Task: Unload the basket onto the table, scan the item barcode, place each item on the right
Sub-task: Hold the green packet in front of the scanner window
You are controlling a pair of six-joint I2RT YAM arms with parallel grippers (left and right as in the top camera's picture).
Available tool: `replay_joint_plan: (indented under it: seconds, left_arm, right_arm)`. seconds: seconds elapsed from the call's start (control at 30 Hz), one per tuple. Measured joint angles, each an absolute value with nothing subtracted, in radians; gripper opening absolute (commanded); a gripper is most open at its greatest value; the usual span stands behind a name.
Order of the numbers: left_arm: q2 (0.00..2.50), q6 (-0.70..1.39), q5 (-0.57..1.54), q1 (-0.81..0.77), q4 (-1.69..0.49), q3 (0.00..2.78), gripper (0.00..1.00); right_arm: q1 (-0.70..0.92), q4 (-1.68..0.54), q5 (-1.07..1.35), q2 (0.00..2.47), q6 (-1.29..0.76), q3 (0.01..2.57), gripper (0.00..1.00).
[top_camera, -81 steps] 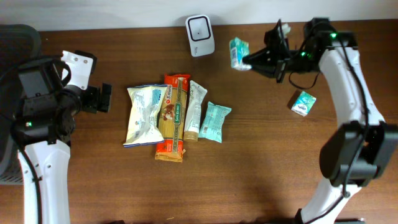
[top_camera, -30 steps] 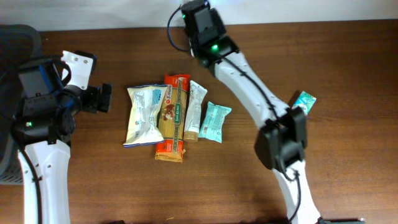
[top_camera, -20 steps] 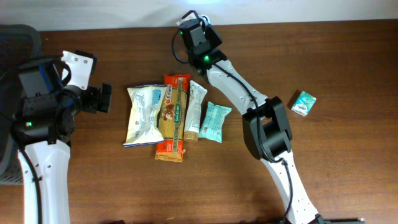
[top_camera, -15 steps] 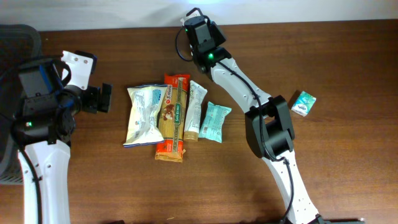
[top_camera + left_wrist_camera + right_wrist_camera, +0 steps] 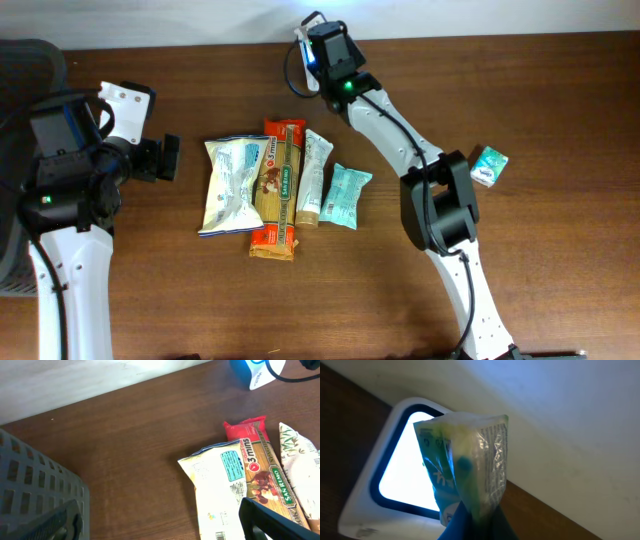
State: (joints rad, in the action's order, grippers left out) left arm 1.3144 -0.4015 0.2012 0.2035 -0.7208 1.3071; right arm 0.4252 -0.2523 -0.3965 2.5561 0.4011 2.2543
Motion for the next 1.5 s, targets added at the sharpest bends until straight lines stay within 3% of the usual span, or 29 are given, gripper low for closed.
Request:
replay_joint_plan:
  seconds: [1.3, 1.5]
  left_arm:
    - [1.314, -0.402, 0.201, 0.204, -0.721, 1.307, 0.99]
    - [1.314, -0.402, 0.201, 0.204, -0.721, 1.307, 0.99]
  right_arm:
    - [0.413, -0.255, -0.312, 2.556, 0.404, 2.254, 0.04]
    - [0.413, -0.408, -0.168, 2.477, 0.282, 2.254, 0.04]
